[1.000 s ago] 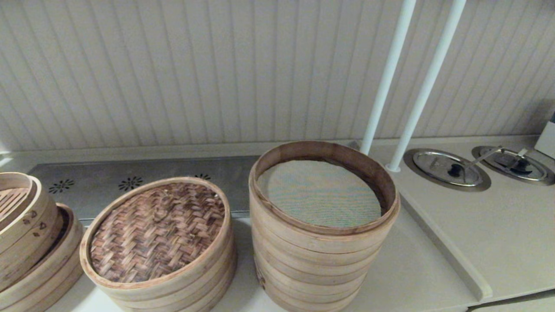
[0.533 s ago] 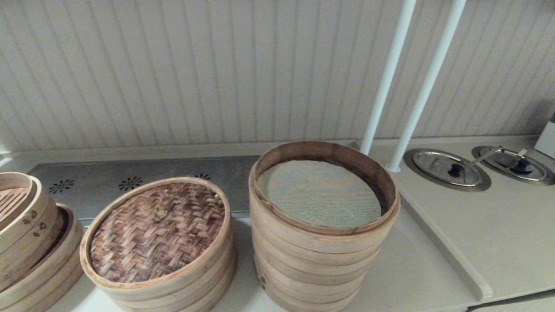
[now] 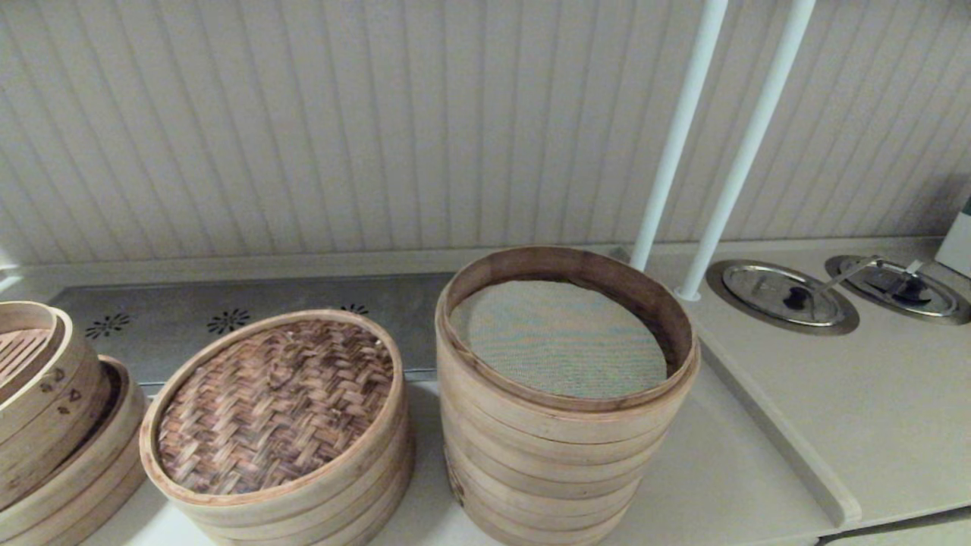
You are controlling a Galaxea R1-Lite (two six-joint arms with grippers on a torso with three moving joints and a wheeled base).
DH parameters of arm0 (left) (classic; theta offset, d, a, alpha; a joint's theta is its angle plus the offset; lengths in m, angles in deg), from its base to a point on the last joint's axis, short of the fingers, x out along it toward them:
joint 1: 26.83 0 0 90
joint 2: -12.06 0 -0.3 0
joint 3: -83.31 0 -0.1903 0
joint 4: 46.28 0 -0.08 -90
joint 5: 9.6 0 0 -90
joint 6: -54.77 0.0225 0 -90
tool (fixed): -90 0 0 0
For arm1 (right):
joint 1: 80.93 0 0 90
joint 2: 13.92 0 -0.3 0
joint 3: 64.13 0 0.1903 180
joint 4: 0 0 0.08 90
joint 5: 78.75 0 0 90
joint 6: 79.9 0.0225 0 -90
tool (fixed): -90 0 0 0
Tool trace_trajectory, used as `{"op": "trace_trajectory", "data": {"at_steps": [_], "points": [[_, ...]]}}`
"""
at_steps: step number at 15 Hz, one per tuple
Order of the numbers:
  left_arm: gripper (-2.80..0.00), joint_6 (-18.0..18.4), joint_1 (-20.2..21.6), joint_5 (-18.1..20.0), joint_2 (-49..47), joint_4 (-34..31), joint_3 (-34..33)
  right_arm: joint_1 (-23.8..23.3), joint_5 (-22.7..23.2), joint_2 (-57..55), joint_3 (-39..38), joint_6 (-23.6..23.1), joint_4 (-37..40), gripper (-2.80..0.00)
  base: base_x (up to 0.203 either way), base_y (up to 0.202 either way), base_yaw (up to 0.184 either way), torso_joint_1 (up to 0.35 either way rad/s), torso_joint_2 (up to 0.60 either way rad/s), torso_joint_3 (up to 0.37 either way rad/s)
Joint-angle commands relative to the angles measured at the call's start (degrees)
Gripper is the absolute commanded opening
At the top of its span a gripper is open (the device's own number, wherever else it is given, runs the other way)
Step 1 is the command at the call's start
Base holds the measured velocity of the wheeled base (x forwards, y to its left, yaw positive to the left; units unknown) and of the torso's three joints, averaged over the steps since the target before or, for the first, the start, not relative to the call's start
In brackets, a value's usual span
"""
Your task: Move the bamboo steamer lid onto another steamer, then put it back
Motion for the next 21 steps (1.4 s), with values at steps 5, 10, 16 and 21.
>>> {"op": "trace_trajectory", "data": {"at_steps": [5, 10, 16, 21], "points": [[-2.8, -0.15, -0.01, 0.02, 0.09, -0.11, 0.0, 0.0, -0.05, -0.04, -0.09, 0.0, 0.0, -2.8, 0.0, 0.0, 0.0, 0.0, 0.0, 0.0], [-2.8, -0.15, 0.01, 0.02, 0.09, -0.2, 0.0, 0.0, -0.02, -0.04, -0.09, 0.0, 0.0, -2.8, 0.0, 0.0, 0.0, 0.0, 0.0, 0.0], [-2.8, -0.21, 0.01, 0.02, 0.17, -0.2, 0.0, 0.0, 0.03, -0.04, -0.09, -0.08, 0.0, -2.8, 0.0, 0.0, 0.0, 0.0, 0.0, 0.0], [-2.8, -0.21, 0.01, 0.02, 0.17, -0.2, 0.0, 0.0, 0.0, -0.04, -0.09, -0.08, 0.0, -2.8, 0.0, 0.0, 0.0, 0.0, 0.0, 0.0]]}}
